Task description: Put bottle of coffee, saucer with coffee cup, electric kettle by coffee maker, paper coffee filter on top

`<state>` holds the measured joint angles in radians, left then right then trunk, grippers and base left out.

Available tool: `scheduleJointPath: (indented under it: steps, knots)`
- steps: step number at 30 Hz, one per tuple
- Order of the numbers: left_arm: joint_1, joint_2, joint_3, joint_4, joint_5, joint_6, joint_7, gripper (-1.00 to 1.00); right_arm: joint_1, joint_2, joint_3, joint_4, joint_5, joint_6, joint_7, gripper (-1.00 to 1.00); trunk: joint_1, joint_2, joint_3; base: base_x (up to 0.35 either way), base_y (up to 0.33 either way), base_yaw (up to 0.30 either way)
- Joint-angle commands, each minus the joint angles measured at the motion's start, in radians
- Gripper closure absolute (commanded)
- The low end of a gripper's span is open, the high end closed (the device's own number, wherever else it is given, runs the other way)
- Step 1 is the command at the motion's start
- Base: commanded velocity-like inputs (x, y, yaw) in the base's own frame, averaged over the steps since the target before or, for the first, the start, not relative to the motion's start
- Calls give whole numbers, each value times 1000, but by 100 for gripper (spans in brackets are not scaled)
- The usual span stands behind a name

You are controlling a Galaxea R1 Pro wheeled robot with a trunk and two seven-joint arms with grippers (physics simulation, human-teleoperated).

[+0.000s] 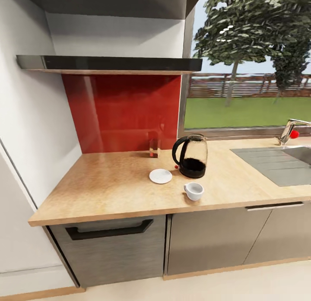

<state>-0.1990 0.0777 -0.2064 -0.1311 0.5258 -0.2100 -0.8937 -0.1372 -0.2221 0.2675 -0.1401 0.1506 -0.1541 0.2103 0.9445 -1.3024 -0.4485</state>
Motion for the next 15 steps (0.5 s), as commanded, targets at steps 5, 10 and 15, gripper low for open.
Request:
scheduleJointPath:
  steps: [5, 10, 15]
  knots:
    - [0, 1, -8, 0, 6, -6, -1, -100, -1, 0, -2, 1, 11, -4, 1, -100, 0, -1, -1, 0, 294, -184]
    - [0, 1, -8, 0, 6, -6, -1, -100, -1, 0, -2, 1, 11, -4, 1, -100, 0, -1, -1, 0, 306, -42]
    - [0, 1, -8, 1, 6, -5, -1, -100, -1, 0, -3, 1, 11, -4, 1, -100, 0, -1, -1, 0, 308, -7]
